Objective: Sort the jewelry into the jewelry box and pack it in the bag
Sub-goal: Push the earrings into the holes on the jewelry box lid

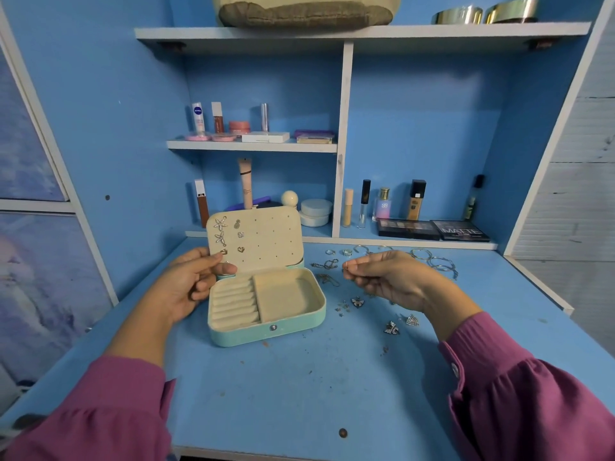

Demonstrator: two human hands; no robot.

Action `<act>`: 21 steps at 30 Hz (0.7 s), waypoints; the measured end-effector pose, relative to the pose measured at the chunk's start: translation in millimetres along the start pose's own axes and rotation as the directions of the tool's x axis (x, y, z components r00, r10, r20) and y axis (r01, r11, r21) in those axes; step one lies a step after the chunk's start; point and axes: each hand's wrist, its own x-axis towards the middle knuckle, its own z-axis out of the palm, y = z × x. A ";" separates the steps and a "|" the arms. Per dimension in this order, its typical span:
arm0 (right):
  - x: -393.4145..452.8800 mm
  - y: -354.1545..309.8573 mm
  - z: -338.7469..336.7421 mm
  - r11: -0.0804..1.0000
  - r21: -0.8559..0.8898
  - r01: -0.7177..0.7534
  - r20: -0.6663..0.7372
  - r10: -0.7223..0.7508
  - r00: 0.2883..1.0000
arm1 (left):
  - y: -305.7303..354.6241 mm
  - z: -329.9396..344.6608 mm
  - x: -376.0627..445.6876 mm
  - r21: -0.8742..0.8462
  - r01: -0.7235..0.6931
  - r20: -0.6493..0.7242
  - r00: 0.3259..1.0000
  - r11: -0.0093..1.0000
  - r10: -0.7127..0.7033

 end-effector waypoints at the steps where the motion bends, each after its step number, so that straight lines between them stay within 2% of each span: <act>1: 1.3 0.9 1.8 1.000 -0.018 0.008 -0.012 -0.008 1.000 | 0.1 0.1 -0.3 0.002 0.001 -0.001 1.000 1.000 -0.001; 7: 10.9 5.0 24.9 0.945 -0.294 0.146 -0.113 -0.186 0.976 | 0.2 -0.7 -0.3 0.006 0.012 -0.014 1.000 1.000 -0.012; 10: 13.8 2.1 44.7 0.912 -0.343 0.226 -0.092 -0.272 0.958 | 0.5 0.0 -0.4 0.022 0.002 -0.026 1.000 1.000 -0.002; 13: 18.4 -2.0 65.0 0.854 -0.457 0.247 -0.054 -0.304 0.951 | -0.4 1.7 -0.4 0.078 -0.045 -0.065 0.997 0.996 0.050; 21: 42.3 4.7 113.9 0.786 -0.534 0.311 -0.010 -0.374 0.928 | -2.3 3.9 1.6 0.279 -0.130 -0.228 0.954 0.951 0.197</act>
